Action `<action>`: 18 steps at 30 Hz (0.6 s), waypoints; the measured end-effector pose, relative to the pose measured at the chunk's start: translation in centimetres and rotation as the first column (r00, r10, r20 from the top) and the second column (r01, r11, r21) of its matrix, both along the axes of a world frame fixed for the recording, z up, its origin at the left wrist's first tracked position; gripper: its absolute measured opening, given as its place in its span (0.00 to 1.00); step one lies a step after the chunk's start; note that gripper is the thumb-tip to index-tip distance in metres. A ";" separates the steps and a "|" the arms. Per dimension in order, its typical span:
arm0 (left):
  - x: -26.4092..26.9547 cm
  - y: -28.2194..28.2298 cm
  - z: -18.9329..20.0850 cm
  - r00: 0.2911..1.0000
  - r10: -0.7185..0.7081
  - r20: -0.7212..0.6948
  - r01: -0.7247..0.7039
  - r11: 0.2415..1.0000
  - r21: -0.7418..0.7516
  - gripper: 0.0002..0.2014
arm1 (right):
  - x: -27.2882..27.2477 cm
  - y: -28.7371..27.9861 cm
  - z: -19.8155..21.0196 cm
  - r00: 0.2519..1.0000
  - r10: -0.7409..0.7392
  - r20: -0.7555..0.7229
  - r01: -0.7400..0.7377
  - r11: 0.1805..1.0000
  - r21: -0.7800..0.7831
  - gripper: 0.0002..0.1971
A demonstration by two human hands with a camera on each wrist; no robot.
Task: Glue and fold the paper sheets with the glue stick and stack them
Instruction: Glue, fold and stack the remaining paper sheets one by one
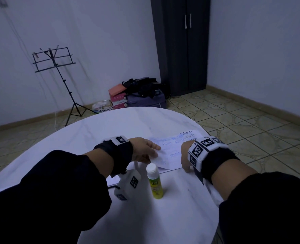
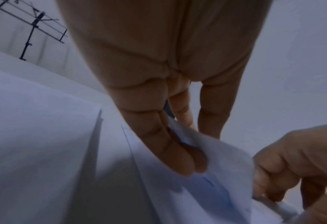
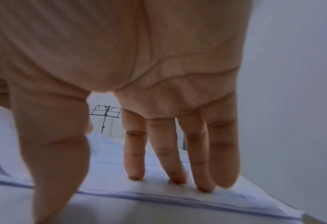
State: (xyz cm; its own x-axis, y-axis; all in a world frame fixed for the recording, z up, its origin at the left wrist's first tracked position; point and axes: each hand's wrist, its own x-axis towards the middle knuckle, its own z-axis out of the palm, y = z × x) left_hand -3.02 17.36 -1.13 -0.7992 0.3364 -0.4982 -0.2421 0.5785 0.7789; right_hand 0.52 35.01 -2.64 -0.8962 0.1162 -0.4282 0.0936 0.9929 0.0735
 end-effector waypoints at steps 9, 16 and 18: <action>0.0 -0.1 -0.1 0.987 0.093 0.132 -0.120 0.971 0.209 0.10 | 2.6 0.6 1.0 0.998 0.031 -0.050 -0.033 0.999 -0.028 0.17; 0.1 0.1 -0.1 0.976 0.138 0.170 -0.180 0.948 0.262 0.09 | 5.7 0.6 2.6 0.965 0.084 -0.249 -0.113 0.988 -0.103 0.22; 0.2 0.3 0.0 0.974 0.145 0.175 -0.188 0.946 0.265 0.09 | 6.1 -0.2 2.8 0.928 0.188 -0.323 -0.229 0.969 -0.096 0.19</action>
